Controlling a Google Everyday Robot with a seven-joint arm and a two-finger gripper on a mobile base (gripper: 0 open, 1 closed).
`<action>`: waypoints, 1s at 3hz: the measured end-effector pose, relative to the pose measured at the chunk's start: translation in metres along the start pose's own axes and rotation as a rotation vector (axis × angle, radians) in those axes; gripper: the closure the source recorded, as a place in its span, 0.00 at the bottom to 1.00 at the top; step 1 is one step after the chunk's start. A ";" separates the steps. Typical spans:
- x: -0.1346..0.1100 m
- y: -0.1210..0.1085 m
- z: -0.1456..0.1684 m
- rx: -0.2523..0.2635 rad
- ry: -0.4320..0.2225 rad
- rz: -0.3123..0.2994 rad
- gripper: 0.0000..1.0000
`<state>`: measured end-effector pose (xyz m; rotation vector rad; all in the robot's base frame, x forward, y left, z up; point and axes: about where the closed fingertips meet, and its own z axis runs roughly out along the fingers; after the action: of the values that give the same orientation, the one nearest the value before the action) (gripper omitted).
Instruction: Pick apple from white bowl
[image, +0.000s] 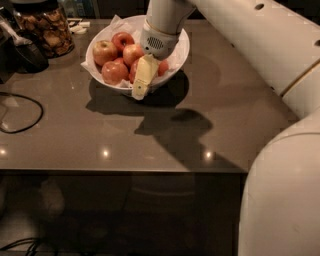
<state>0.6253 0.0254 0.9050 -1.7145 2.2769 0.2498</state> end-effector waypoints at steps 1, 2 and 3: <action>0.000 0.000 0.000 0.000 0.000 0.000 0.31; 0.000 0.000 0.000 0.000 0.000 0.000 0.55; 0.000 0.000 0.000 0.000 0.000 0.000 0.78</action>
Offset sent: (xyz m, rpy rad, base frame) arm 0.0001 0.0000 -0.0002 0.0001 0.0001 -0.0004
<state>0.6254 0.0254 0.9048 -1.7139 2.2771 0.2499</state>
